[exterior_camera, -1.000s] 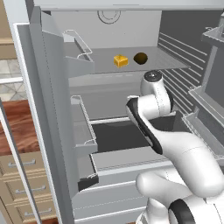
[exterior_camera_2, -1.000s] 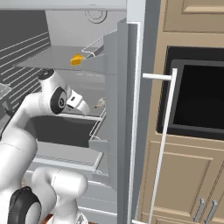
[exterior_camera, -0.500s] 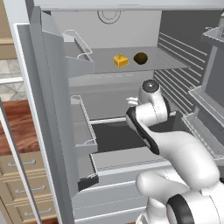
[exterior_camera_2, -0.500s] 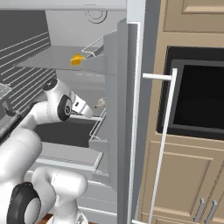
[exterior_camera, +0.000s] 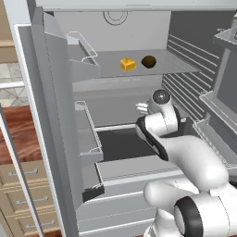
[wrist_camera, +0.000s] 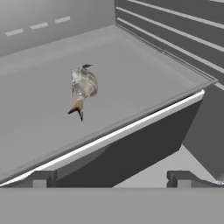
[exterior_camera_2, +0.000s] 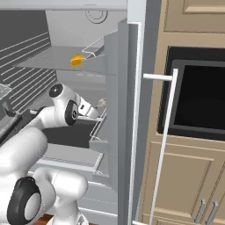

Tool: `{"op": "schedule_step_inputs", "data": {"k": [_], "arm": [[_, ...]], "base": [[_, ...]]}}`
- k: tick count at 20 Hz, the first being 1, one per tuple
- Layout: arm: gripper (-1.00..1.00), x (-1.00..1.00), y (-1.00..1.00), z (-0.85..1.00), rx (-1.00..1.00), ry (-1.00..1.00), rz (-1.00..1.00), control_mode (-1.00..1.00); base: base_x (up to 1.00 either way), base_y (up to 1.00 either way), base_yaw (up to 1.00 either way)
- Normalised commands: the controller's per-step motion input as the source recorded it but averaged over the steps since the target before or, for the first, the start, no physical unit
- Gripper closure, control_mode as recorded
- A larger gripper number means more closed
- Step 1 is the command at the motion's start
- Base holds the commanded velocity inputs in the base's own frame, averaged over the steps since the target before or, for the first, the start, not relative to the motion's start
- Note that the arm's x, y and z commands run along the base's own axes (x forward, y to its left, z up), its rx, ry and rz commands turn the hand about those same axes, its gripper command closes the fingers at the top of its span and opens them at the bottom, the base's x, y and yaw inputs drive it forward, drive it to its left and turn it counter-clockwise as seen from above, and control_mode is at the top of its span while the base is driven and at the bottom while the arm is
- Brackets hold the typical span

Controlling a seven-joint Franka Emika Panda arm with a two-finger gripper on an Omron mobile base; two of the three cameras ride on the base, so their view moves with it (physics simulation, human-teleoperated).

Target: Take the cheese, fish, and avocado from the fridge and place them on the plate on the dining counter to create an appetizer plate.

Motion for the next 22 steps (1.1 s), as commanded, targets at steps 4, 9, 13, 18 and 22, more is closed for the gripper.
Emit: {"op": "schedule_step_inputs", "data": {"k": [4, 9, 13, 18, 22], "arm": [[-1.00, 0.25, -0.17, 0.00, 0.00, 0.00, 0.00, -1.00], [-1.00, 0.54, 0.00, -0.20, 0.00, 0.00, 0.00, -1.00], [-1.00, 0.46, 0.00, -0.26, 0.00, 0.00, 0.00, -1.00], [-1.00, 0.58, 0.00, -0.27, 0.00, 0.00, 0.00, -1.00], [-1.00, 0.57, 0.00, -0.26, 0.00, 0.00, 0.00, -1.00]], "base": [[0.00, 0.00, 0.00], [0.00, 0.00, 0.00], [0.00, 0.00, 0.00], [0.00, 0.00, 0.00], [0.00, 0.00, 0.00]]}}
